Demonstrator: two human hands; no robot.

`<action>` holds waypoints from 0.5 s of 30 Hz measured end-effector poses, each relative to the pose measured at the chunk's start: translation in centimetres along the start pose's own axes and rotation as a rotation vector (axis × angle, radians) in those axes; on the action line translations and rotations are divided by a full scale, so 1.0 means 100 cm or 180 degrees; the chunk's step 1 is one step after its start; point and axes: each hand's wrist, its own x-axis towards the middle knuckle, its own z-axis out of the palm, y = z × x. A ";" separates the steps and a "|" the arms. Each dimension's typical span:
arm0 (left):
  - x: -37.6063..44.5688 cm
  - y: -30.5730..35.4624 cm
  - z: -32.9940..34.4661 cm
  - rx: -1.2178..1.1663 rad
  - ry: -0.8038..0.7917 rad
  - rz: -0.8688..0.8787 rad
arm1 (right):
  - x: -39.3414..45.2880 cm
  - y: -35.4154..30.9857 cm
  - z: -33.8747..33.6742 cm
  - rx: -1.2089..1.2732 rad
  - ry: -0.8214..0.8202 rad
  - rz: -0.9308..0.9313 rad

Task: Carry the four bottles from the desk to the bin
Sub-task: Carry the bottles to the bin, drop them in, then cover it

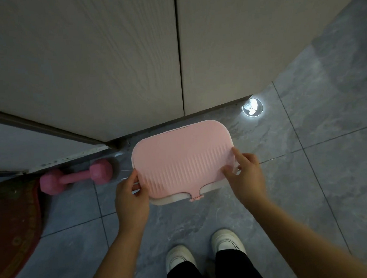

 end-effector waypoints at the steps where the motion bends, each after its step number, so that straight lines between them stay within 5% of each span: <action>1: 0.000 0.000 0.000 0.0037 -0.0005 0.0001 | 0.000 -0.001 0.000 -0.0010 0.0007 -0.0002; 15: 0.002 -0.004 -0.001 0.0060 0.0002 -0.0131 | -0.002 -0.007 -0.006 -0.0007 -0.0112 0.0087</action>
